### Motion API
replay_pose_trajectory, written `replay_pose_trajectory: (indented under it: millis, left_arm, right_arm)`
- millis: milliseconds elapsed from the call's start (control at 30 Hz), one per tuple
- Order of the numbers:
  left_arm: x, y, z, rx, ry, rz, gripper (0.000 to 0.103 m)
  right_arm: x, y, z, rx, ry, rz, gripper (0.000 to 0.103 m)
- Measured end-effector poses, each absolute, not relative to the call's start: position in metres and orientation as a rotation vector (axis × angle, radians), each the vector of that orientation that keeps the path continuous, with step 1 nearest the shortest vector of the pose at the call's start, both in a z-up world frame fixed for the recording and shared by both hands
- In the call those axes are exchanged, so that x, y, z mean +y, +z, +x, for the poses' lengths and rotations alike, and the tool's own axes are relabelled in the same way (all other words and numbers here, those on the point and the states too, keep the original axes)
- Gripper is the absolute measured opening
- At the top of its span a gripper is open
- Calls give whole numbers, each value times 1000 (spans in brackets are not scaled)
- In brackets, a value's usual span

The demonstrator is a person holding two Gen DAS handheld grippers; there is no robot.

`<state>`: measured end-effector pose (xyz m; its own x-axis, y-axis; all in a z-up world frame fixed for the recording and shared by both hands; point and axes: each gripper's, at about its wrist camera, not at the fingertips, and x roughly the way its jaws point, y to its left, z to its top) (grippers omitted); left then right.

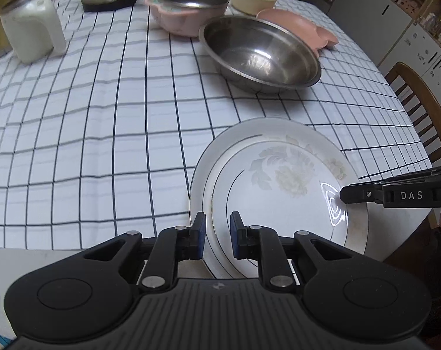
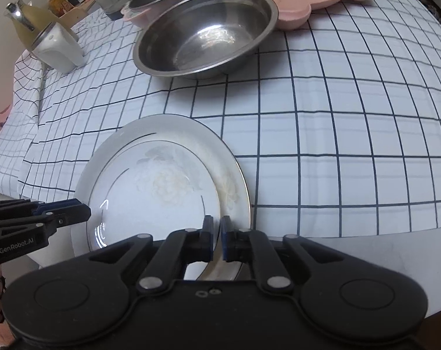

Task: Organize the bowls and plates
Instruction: 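Open both grippers and lift them away from the stacked plates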

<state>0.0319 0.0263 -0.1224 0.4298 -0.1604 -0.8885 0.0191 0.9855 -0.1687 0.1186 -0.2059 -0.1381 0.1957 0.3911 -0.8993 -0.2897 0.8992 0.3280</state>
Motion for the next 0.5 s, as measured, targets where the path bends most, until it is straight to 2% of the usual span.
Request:
replay_pose_trajectory:
  millis: [33,300,500]
  left_arm:
    - [25,-119,31,1111,-116,-135,16]
    - [12,-91,29,1017,-143,-88,16]
    - [2,-73,29,962,-177,-73,17]
  right_arm:
    - [-206,-135,117,1277,484,84,16]
    - [-203,-106,105,1186,507,50,23]
    - [-203,-79,95,1093,512,23,31]
